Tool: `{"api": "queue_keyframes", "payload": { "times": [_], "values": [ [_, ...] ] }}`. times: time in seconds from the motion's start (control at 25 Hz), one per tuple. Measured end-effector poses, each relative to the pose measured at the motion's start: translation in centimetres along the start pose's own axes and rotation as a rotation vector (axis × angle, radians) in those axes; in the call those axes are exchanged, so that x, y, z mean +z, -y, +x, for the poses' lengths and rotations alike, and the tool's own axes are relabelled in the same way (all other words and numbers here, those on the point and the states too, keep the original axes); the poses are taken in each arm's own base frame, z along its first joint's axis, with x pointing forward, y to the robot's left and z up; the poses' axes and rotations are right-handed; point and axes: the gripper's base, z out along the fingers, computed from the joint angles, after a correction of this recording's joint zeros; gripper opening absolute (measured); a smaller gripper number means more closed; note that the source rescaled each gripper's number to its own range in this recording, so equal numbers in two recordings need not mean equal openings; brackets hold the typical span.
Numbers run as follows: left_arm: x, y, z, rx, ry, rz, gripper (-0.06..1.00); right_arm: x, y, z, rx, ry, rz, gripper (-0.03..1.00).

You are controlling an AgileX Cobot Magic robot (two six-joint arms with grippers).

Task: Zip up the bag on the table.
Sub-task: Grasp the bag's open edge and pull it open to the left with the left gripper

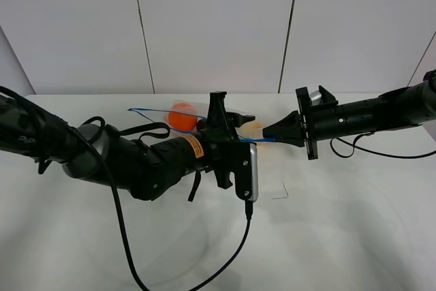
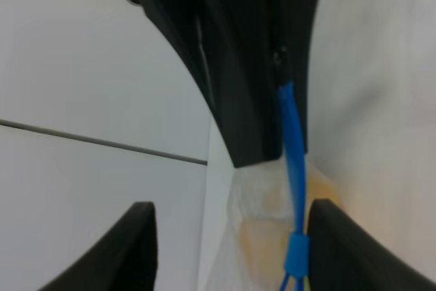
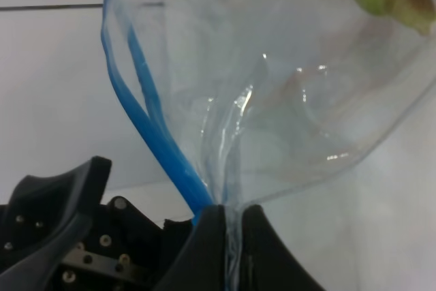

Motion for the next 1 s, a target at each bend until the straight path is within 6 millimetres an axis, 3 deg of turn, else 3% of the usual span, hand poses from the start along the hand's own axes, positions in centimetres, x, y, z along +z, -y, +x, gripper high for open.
{"api": "queue_keyframes", "payload": {
  "times": [0.36, 0.48, 0.72, 1.0],
  "values": [
    [0.01, 0.29, 0.1, 0.003, -0.012, 0.034, 0.6, 0.0, 0.0, 0.0, 0.0, 0.0, 0.0, 0.0],
    [0.0, 0.38, 0.14, 0.0, -0.016, 0.044, 0.52, 0.0, 0.0, 0.0, 0.0, 0.0, 0.0, 0.0],
    [0.0, 0.42, 0.14, 0.003, -0.016, 0.048, 0.2, 0.0, -0.01, -0.01, 0.001, 0.001, -0.001, 0.0],
    [0.0, 0.45, 0.15, 0.014, -0.017, 0.052, 0.11, 0.0, -0.02, -0.02, 0.001, 0.003, -0.002, 0.0]
  ]
}}
